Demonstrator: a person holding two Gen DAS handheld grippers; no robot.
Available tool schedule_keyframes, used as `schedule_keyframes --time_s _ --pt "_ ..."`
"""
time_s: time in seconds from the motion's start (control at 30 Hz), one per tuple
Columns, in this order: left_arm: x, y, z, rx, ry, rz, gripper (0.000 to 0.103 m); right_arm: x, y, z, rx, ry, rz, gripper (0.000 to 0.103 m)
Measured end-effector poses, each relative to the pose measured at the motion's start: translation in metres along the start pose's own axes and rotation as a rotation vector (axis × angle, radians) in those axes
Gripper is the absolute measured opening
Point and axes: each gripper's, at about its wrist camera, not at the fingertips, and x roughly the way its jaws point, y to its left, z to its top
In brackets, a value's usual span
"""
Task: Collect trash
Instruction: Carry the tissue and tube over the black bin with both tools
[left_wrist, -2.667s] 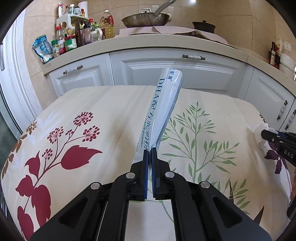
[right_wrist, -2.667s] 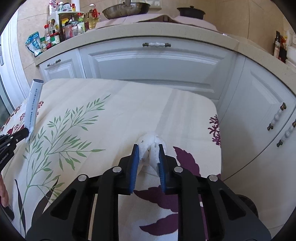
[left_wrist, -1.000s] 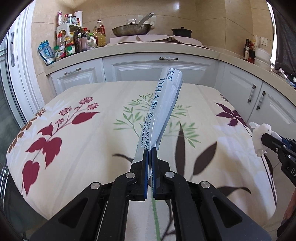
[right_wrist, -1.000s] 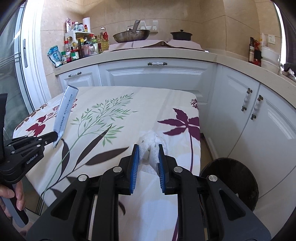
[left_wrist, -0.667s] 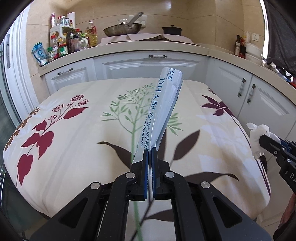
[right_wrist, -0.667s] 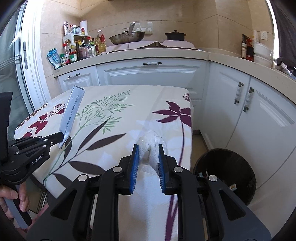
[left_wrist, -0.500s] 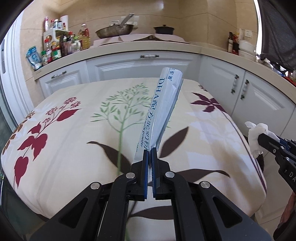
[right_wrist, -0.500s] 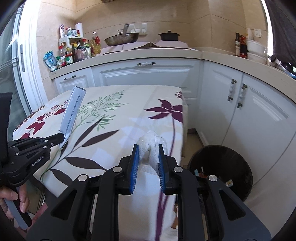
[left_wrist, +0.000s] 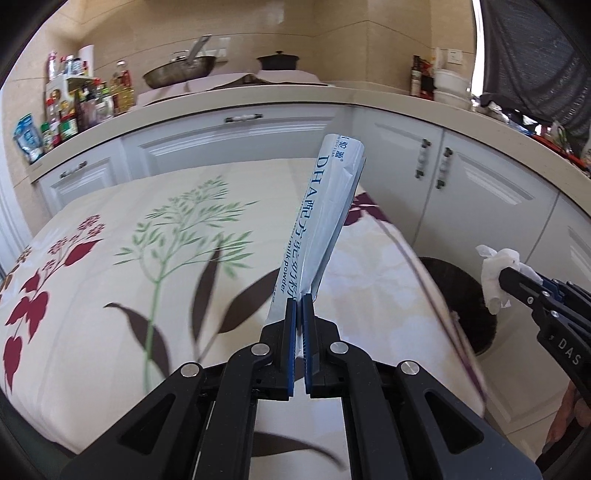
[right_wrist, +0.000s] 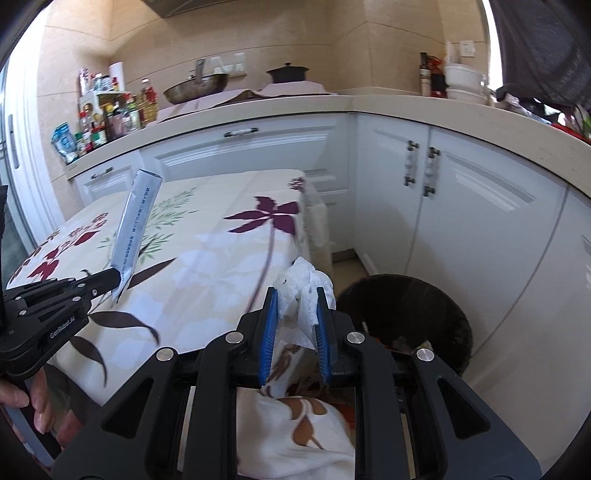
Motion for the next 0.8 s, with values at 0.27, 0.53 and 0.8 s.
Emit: schedule_keyframes --time_s 0.27,0.53,0.8 --pt "0.011 -0.039 0.014 0.048 -0.011 -0.079 0.004 -0.002 -0.034 -0.003 0.043 -0.003 -0.072 0.019" --pt "0.025 -0.081 0.028 0.086 -0.012 -0.151 0.004 -0.002 -0.065 -0.006 0.078 0.000 -0.132 0.019" --pt "0.039 -0.112 0.037 0.105 -0.013 -0.182 0.004 0.000 -0.092 0.000 0.100 -0.006 -0.168 0.019"
